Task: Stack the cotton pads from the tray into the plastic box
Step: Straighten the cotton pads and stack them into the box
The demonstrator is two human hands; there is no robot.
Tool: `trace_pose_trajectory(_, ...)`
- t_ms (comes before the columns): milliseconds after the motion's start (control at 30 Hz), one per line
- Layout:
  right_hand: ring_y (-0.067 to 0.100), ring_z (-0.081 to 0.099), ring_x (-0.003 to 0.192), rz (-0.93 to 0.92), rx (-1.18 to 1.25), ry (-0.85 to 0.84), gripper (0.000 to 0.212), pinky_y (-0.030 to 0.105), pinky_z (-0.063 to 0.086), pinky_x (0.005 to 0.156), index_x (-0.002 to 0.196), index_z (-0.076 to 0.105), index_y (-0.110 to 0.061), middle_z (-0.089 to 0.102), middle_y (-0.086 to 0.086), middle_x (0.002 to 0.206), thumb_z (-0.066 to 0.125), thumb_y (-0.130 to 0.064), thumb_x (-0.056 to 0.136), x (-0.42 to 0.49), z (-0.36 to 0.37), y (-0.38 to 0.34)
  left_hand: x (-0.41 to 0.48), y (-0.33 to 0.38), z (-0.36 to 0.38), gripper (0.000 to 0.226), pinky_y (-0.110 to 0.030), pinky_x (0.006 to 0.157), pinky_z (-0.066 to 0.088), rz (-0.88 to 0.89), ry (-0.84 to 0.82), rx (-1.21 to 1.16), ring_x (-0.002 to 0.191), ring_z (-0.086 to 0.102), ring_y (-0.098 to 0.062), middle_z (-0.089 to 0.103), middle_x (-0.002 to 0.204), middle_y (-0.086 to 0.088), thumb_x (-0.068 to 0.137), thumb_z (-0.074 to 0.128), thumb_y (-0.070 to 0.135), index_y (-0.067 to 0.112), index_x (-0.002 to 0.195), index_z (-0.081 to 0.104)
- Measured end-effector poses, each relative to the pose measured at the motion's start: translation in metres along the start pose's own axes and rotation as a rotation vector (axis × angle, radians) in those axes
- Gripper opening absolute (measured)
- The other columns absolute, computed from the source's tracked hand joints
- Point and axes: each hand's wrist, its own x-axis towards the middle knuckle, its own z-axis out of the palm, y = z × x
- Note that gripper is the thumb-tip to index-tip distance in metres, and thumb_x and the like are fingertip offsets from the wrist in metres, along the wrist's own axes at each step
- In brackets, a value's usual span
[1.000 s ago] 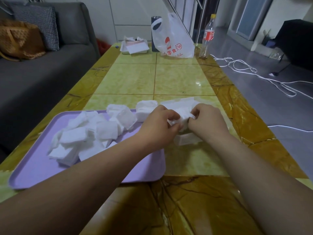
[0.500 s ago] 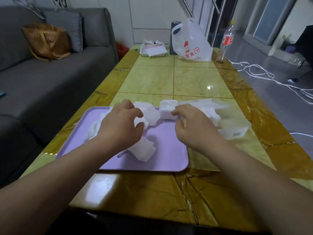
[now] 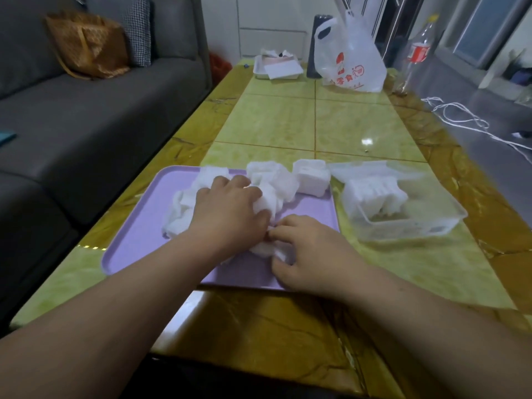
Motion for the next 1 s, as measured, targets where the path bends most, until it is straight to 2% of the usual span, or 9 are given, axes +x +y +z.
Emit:
trace_pose_trajectory(67, 0.018, 0.061, 0.106, 0.053, 0.008, -0.011, 0.041, 0.037, 0.053, 0.087, 0.116, 0.07, -0.037, 0.066, -0.009, 0.11, 0.057, -0.055, 0.081, -0.002, -0.007, 0.007, 0.002, 0.003, 0.0, 0.037, -0.043, 0.091, 0.043, 0.02, 0.052, -0.047, 0.116, 0.051, -0.031, 0.062, 0.126, 0.002, 0.096, 0.043, 0.049, 0.029, 0.119, 0.063)
trace_pose_trajectory(167, 0.012, 0.062, 0.1, 0.146, 0.059, -0.042, 0.05, 0.038, 0.054, 0.086, 0.108, 0.07, -0.037, 0.067, -0.011, 0.105, 0.052, -0.073, 0.079, -0.001, -0.019, 0.02, 0.004, -0.004, 0.002, 0.039, -0.044, 0.092, 0.046, 0.018, 0.008, -0.095, 0.119, 0.051, -0.032, 0.063, 0.125, -0.001, 0.095, 0.054, 0.046, 0.031, 0.131, 0.056)
trace_pose_trajectory(233, 0.013, 0.062, 0.107, 0.176, 0.06, -0.073, 0.041, 0.037, 0.053, 0.091, 0.118, 0.067, -0.035, 0.067, -0.011, 0.113, 0.064, -0.059, 0.085, 0.001, -0.023, 0.026, 0.005, -0.011, 0.005, 0.048, -0.046, 0.095, 0.046, 0.024, -0.003, -0.135, 0.12, 0.049, -0.032, 0.059, 0.127, -0.002, 0.092, 0.061, 0.045, 0.031, 0.137, 0.054)
trace_pose_trajectory(367, 0.01, 0.06, 0.105, 0.233, 0.172, -0.09, 0.055, 0.028, 0.049, 0.092, 0.135, 0.06, -0.032, 0.064, -0.012, 0.116, 0.074, -0.046, 0.084, 0.002, -0.024, 0.027, 0.007, -0.013, 0.006, 0.045, -0.047, 0.092, 0.046, 0.063, 0.052, -0.225, 0.11, 0.05, -0.031, 0.058, 0.112, -0.001, 0.084, 0.071, 0.033, 0.029, 0.128, 0.062)
trace_pose_trajectory(467, 0.007, 0.059, 0.088, 0.257, 0.256, -0.084, 0.037, 0.025, 0.049, 0.079, 0.114, 0.068, -0.031, 0.061, -0.016, 0.099, 0.079, -0.041, 0.079, 0.003, -0.021, 0.028, 0.006, -0.01, 0.005, 0.022, -0.041, 0.082, 0.045, 0.086, 0.103, -0.288, 0.097, 0.049, -0.026, 0.053, 0.095, 0.006, 0.079, 0.073, 0.028, 0.029, 0.099, 0.065)
trace_pose_trajectory(567, 0.009, 0.061, 0.084, 0.278, 0.333, -0.057, 0.025, 0.024, 0.049, 0.07, 0.094, 0.063, -0.026, 0.064, -0.01, 0.092, 0.08, -0.033, 0.076, 0.001, -0.02, 0.027, 0.003, -0.008, 0.003, 0.013, -0.037, 0.072, 0.045, 0.087, 0.149, -0.413, 0.087, 0.054, -0.022, 0.06, 0.088, 0.008, 0.08, 0.069, 0.021, 0.027, 0.083, 0.058)
trace_pose_trajectory(733, 0.009, 0.059, 0.075, 0.281, 0.476, 0.043, 0.018, 0.015, 0.045, 0.063, 0.091, 0.06, -0.022, 0.064, -0.008, 0.084, 0.075, -0.021, 0.08, -0.001, -0.017, 0.028, -0.004, -0.008, -0.003, 0.014, -0.028, 0.071, 0.051, 0.077, 0.223, -0.647, 0.077, 0.062, -0.008, 0.069, 0.083, 0.012, 0.087, 0.068, 0.014, 0.027, 0.093, 0.068)
trace_pose_trajectory(900, 0.018, 0.068, 0.085, 0.339, 0.592, 0.18, 0.024, 0.04, 0.058, 0.083, 0.107, 0.067, -0.028, 0.071, -0.005, 0.096, 0.076, -0.022, 0.086, 0.002, -0.014, 0.037, -0.009, -0.007, -0.004, 0.026, -0.004, 0.069, 0.044, 0.023, 0.239, -0.82, 0.08, 0.065, 0.001, 0.073, 0.09, 0.015, 0.093, 0.067, 0.009, 0.029, 0.109, 0.074)
trace_pose_trajectory(1000, 0.012, 0.068, 0.077, 0.34, 0.674, 0.292, 0.015, 0.033, 0.058, 0.075, 0.102, 0.072, -0.027, 0.073, -0.007, 0.085, 0.074, -0.019, 0.09, 0.002, -0.016, 0.037, -0.01, -0.003, -0.008, 0.029, -0.007, 0.069, 0.05, -0.021, 0.205, -0.952, 0.077, 0.067, -0.009, 0.075, 0.098, 0.011, 0.095, 0.064, 0.006, 0.026, 0.114, 0.073)
